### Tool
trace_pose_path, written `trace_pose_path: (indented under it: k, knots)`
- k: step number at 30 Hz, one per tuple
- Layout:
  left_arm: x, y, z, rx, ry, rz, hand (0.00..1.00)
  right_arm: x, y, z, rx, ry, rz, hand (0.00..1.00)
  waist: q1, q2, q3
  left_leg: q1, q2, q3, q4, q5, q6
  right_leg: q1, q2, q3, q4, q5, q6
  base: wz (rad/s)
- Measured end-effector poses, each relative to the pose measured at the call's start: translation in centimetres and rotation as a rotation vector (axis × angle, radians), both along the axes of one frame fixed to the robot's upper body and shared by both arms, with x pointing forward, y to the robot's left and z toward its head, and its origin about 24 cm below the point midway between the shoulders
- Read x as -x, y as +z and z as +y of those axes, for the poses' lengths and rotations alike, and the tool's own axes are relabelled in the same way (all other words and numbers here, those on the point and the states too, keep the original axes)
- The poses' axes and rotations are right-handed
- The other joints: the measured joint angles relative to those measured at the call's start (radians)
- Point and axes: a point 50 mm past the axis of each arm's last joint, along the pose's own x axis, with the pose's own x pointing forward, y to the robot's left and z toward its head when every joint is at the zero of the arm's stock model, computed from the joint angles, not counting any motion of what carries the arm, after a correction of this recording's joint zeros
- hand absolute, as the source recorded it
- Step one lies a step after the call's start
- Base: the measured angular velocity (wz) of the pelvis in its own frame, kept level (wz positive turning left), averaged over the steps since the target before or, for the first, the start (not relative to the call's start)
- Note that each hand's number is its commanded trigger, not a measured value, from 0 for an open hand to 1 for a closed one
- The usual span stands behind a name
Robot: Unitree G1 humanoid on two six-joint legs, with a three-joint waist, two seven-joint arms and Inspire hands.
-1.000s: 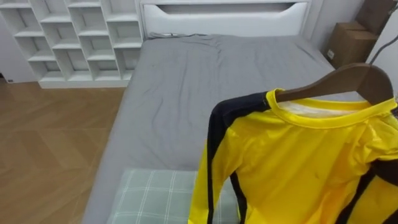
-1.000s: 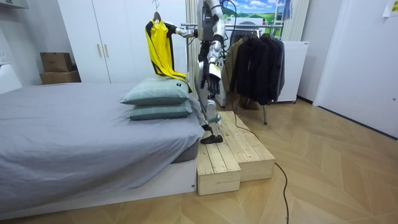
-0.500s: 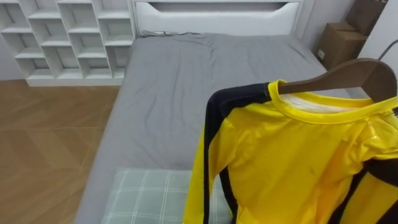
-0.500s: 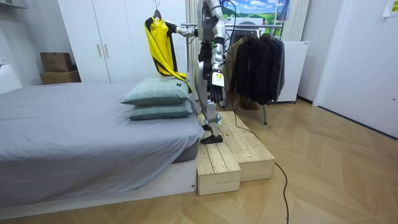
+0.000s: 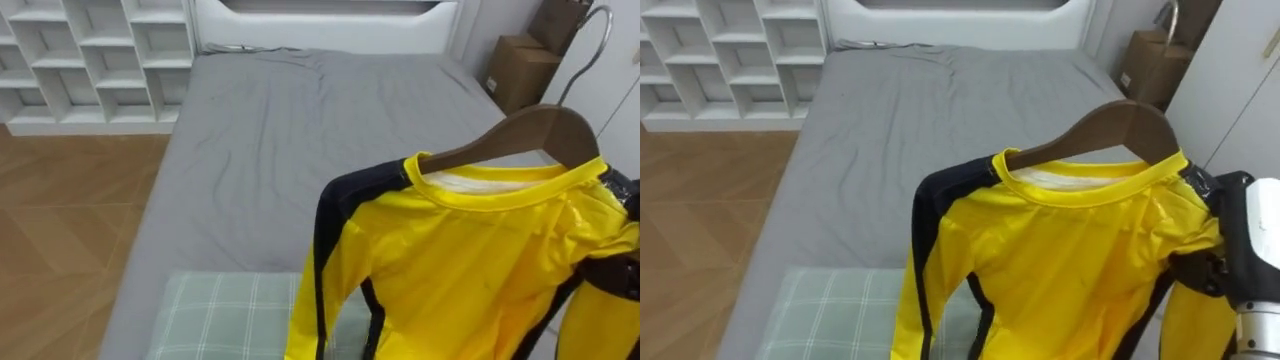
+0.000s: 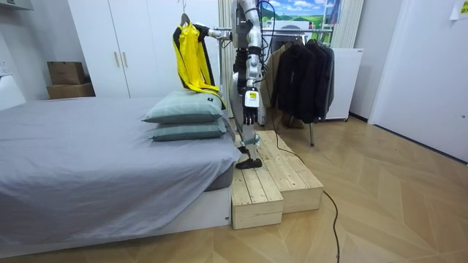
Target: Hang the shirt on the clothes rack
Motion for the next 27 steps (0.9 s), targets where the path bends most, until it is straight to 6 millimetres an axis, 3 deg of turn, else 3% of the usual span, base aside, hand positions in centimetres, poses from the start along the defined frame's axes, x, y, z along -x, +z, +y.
trace_pose_path:
  k: [3, 6, 8, 9, 10, 12, 13, 14, 15, 16, 17, 18, 21, 22, 23, 27]
  knots:
    - [-0.5, -0.2, -0.4, 0.024, -0.054, 0.004, 0.0, 0.0, 0.1, 0.3, -0.044, 0.008, -0.018, 1.0, -0.026, -0.006, 0.0012, -0.001, 0.007, 0.044, -0.002, -0.004, 0.001, -0.025, 0.011, 0.04, 0.002, 0.014, 0.003, -0.38]
    - [-0.9, -0.3, -0.5, 0.031, -0.058, 0.003, 0.0, 0.1, 0.2, 0.4, -0.045, 0.012, -0.019, 1.0, -0.026, -0.004, 0.0025, 0.0, 0.017, 0.102, -0.002, -0.01, 0.0, -0.05, 0.021, 0.047, 0.002, 0.029, -0.001, -0.65]
    - [-2.0, -0.3, -0.3, 0.027, -0.061, -0.019, 0.0, 0.0, 0.1, 0.6, -0.051, 0.022, -0.016, 1.0, -0.021, -0.001, 0.004, 0.003, 0.027, 0.179, 0.0, -0.02, -0.001, -0.094, 0.033, 0.043, 0.016, 0.048, -0.007, -1.14]
    - [-2.1, -0.3, -0.2, 0.025, -0.06, -0.023, 0.0, 0.0, -0.1, 1.0, -0.055, 0.036, -0.01, 1.0, -0.01, 0.002, 0.0043, 0.009, 0.035, 0.243, 0.001, -0.027, -0.003, -0.116, 0.039, 0.0, 0.018, 0.066, -0.019, -1.38]
    - [-2.2, -0.3, -0.2, 0.025, -0.059, -0.023, 0.0, -0.1, -0.1, 1.2, -0.055, 0.045, -0.004, 1.0, -0.005, 0.004, 0.0063, 0.011, 0.041, 0.274, 0.004, -0.031, -0.005, -0.124, 0.041, -0.023, 0.015, 0.079, -0.027, -1.65]
    - [-2.4, -0.2, 0.1, 0.017, -0.057, -0.021, 0.0, -0.3, -0.5, 1.9, -0.062, 0.073, 0.021, 1.0, 0.014, 0.008, 0.0107, 0.011, 0.06, 0.401, 0.016, -0.043, -0.01, -0.145, 0.046, -0.16, -0.005, 0.129, -0.069, -1.6]
    - [-2.4, -0.2, 0.2, 0.016, -0.056, -0.02, 0.0, -0.4, -0.6, 2.0, -0.061, 0.076, 0.024, 1.0, 0.014, 0.012, 0.0138, 0.014, 0.066, 0.431, 0.011, -0.05, -0.008, -0.148, 0.046, -0.198, -0.002, 0.131, -0.071, -1.36]
    - [-2.4, -0.2, 0.3, 0.019, -0.048, -0.005, 0.0, -0.4, -0.7, 2.2, -0.06, 0.076, 0.036, 1.0, 0.019, 0.021, 0.0194, 0.027, 0.071, 0.491, 0.016, -0.06, -0.011, -0.163, 0.017, -0.292, 0.067, 0.096, -0.068, -1.01]
    - [-2.5, -0.2, 0.3, 0.021, -0.05, 0.001, 0.0, -0.4, -0.8, 2.2, -0.055, 0.076, 0.04, 1.0, 0.024, 0.022, 0.019, 0.037, 0.071, 0.52, 0.016, -0.064, -0.013, -0.167, -0.012, -0.336, 0.123, 0.068, -0.066, -1.11]
    - [-2.6, -0.2, 0.3, 0.022, -0.062, 0.015, 0.0, -0.4, -0.8, 2.4, -0.047, 0.078, 0.046, 1.0, 0.025, 0.024, 0.0172, 0.047, 0.071, 0.551, 0.024, -0.073, -0.017, -0.164, -0.068, -0.379, 0.212, 0.02, -0.052, -0.88]
    - [-2.4, -0.2, 0.4, 0.021, -0.079, 0.036, 0.0, -0.5, -1.0, 2.7, -0.05, 0.09, 0.05, 1.0, 0.027, 0.023, 0.0159, 0.05, 0.075, 0.577, 0.039, -0.083, -0.024, -0.143, -0.12, -0.389, 0.251, -0.01, -0.031, -0.88]
    - [-2.3, -0.2, 0.4, 0.021, -0.092, 0.054, 0.0, -0.6, -1.1, 3.1, -0.056, 0.106, 0.053, 1.0, 0.027, 0.021, 0.0157, 0.051, 0.082, 0.598, 0.055, -0.09, -0.033, -0.116, -0.138, -0.374, 0.232, -0.016, -0.011, -0.67]
    - [-2.4, -0.3, 0.2, 0.025, -0.133, 0.073, 0.0, -0.7, -1.4, 3.9, -0.077, 0.142, 0.061, 1.0, 0.023, 0.017, 0.0136, 0.05, 0.091, 0.605, 0.081, -0.089, -0.04, -0.093, -0.116, -0.356, 0.157, -0.016, 0.009, -0.31]
    - [-2.5, -0.3, 0.2, 0.023, -0.15, 0.079, 0.0, -0.8, -1.5, 4.2, -0.08, 0.153, 0.067, 1.0, 0.018, 0.028, 0.0212, 0.047, 0.101, 0.601, 0.095, -0.087, -0.045, -0.084, -0.103, -0.352, 0.137, -0.009, 0.007, -0.08]
    - [-2.5, -0.3, 0.2, 0.022, -0.159, 0.084, 0.0, -0.8, -1.6, 4.3, -0.082, 0.167, 0.08, 1.0, 0.012, 0.038, 0.0222, 0.045, 0.11, 0.601, 0.104, -0.086, -0.047, -0.082, -0.094, -0.348, 0.129, -0.006, 0.003, 0.0]
    - [-2.8, -0.1, 0.5, -0.015, -0.219, 0.112, 0.0, -0.9, -1.8, 5.1, -0.098, 0.208, 0.103, 1.0, 0.003, 0.046, 0.0186, 0.022, 0.143, 0.604, 0.145, -0.093, -0.063, -0.104, -0.073, -0.34, 0.129, -0.012, -0.018, -0.06]
